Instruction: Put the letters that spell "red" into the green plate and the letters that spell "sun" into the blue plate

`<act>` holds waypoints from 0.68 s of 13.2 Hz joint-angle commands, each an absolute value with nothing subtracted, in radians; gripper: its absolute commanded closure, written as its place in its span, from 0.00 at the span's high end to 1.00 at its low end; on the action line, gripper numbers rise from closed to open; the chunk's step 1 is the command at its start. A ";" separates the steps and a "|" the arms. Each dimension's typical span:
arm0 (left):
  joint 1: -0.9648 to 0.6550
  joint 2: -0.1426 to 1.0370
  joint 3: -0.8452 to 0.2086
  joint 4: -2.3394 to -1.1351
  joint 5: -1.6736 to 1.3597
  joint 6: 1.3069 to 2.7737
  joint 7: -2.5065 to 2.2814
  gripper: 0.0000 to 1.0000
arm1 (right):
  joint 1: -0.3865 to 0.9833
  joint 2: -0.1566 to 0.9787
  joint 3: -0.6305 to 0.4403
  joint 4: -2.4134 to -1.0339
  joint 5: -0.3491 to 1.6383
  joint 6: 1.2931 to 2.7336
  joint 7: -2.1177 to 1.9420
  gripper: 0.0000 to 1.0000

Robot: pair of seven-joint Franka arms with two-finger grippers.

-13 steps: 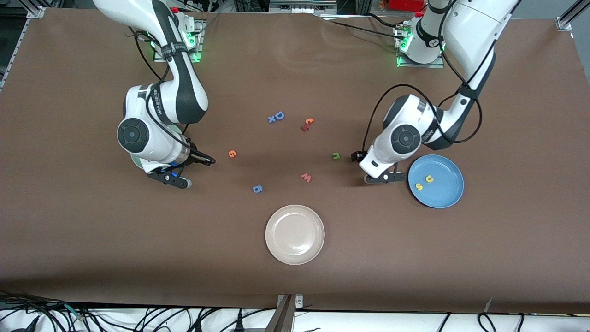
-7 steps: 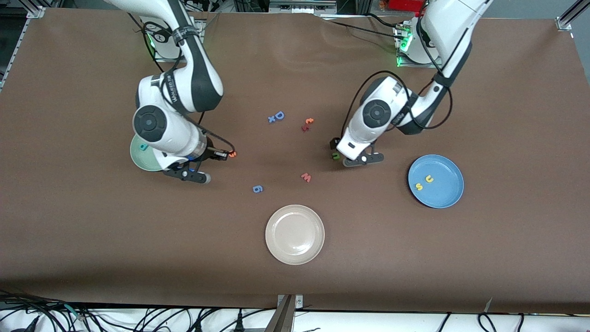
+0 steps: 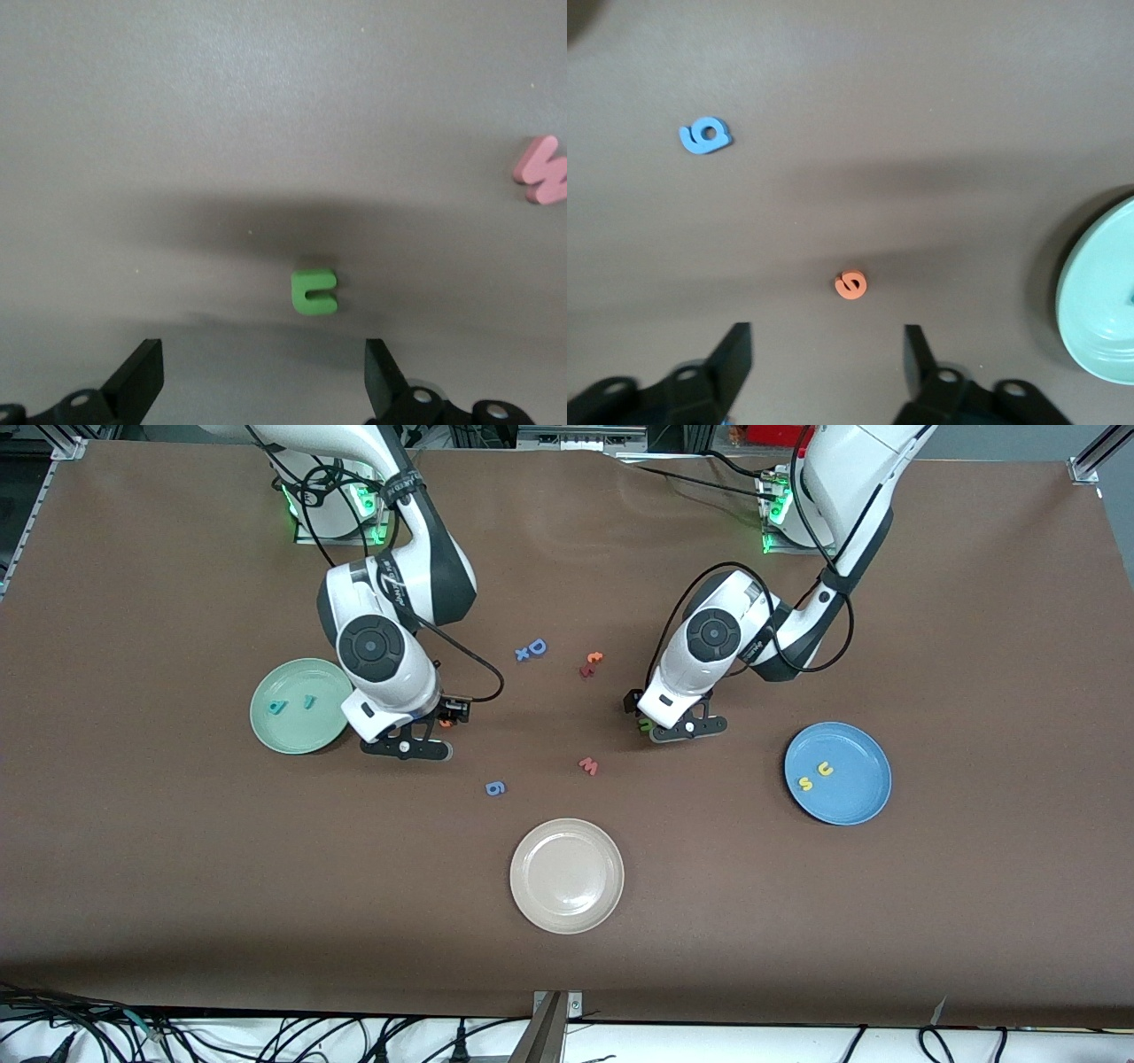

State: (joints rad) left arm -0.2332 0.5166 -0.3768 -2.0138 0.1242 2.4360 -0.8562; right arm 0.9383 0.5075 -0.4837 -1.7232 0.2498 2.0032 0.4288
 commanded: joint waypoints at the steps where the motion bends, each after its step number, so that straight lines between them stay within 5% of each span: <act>1: -0.253 0.549 -0.380 -1.979 0.233 2.439 -0.977 1.00 | 0.972 0.548 -0.488 -1.762 0.236 2.092 0.436 0.84; 9: -0.255 0.620 -0.382 -1.895 0.256 2.438 -1.025 1.00 | 0.974 0.548 -0.439 -2.014 0.282 2.410 0.434 0.83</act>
